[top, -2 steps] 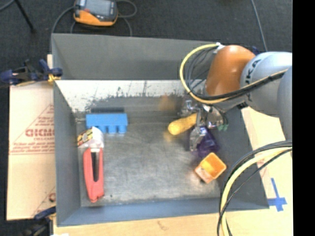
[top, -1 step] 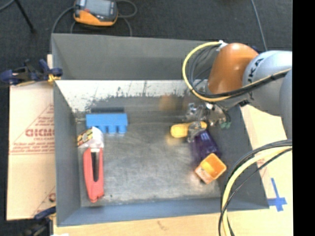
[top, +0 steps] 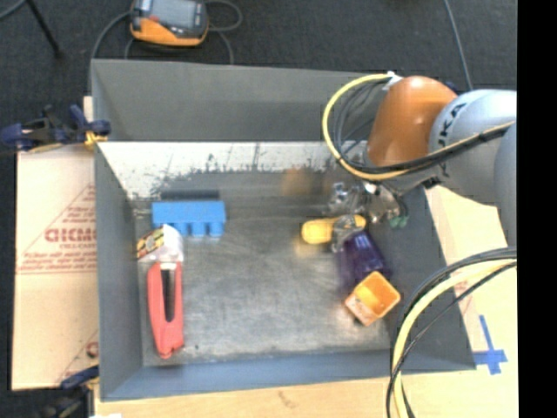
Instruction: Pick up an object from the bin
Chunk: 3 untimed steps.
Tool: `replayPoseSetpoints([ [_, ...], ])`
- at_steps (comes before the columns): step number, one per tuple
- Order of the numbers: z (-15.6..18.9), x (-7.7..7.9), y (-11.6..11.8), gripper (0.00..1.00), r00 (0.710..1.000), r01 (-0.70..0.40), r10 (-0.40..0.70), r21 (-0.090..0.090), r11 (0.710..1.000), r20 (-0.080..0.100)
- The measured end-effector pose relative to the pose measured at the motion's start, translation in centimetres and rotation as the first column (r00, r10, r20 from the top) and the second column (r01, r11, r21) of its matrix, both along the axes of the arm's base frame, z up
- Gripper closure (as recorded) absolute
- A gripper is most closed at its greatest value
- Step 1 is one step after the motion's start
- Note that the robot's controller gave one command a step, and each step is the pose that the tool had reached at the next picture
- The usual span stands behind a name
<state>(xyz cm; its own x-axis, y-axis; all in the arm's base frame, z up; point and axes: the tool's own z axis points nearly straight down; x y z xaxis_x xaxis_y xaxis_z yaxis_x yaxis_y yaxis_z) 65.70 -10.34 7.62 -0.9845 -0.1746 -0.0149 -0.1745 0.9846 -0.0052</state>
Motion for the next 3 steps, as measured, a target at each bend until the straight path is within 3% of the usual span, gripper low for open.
replayPoseSetpoints([
  [1,8.2,0.3,-0.2,1.00,1.000,0.002,-0.002,-0.002,1.000,-0.001],
  [2,1.1,0.0,-0.1,1.00,1.000,0.001,-0.001,0.002,1.000,-0.015],
  [3,9.5,0.7,-0.5,1.00,1.000,0.005,-0.005,-0.002,1.000,-0.001],
])
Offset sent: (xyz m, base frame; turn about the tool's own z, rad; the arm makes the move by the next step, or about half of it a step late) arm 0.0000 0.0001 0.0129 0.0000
